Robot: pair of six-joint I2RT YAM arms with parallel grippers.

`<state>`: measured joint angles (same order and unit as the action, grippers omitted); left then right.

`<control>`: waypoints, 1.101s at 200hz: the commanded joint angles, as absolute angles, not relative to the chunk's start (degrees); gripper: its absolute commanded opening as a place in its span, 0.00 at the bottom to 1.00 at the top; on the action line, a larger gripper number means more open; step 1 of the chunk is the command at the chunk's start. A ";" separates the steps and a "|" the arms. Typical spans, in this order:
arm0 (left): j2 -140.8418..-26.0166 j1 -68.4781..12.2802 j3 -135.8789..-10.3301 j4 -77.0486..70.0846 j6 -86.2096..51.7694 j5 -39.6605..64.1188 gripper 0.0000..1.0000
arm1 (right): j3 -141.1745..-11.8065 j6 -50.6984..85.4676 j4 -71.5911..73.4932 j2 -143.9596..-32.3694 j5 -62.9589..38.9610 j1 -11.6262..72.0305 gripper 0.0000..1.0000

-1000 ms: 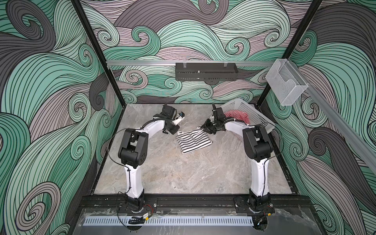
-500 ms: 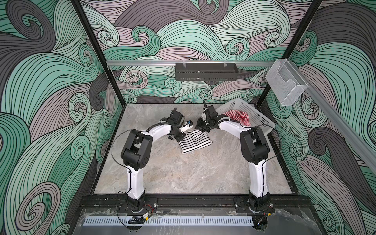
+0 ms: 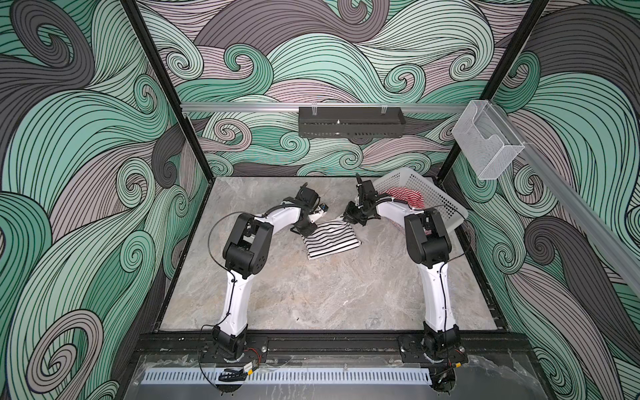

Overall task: Fold and stack tank tops
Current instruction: Smooth out the tank top at the center of the table, then move the tank top to the middle-left of the table.

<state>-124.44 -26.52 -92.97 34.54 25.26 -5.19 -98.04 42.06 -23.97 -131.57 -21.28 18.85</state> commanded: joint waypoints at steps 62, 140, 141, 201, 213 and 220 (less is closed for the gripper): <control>-115.20 -28.79 -93.58 37.25 24.66 -10.08 0.21 | -85.13 36.93 -24.30 -114.12 -16.99 23.75 0.31; -116.44 -38.58 -92.26 42.95 25.37 -2.29 0.21 | -77.83 36.08 -25.76 -111.48 -14.95 27.32 0.26; -116.54 -38.58 -92.32 42.96 25.34 -2.25 0.21 | -77.81 36.06 -25.80 -111.51 -14.95 27.28 0.25; -121.98 -37.92 -90.45 42.74 24.53 -8.53 0.21 | -76.62 35.75 -26.60 -114.85 -14.76 28.14 0.22; -121.96 -37.07 -89.30 42.80 24.43 -9.25 0.21 | -77.11 35.77 -26.85 -115.88 -14.94 29.24 0.21; -121.82 -36.32 -88.37 42.73 24.39 -9.63 0.21 | -77.56 35.77 -27.02 -116.52 -14.90 30.16 0.21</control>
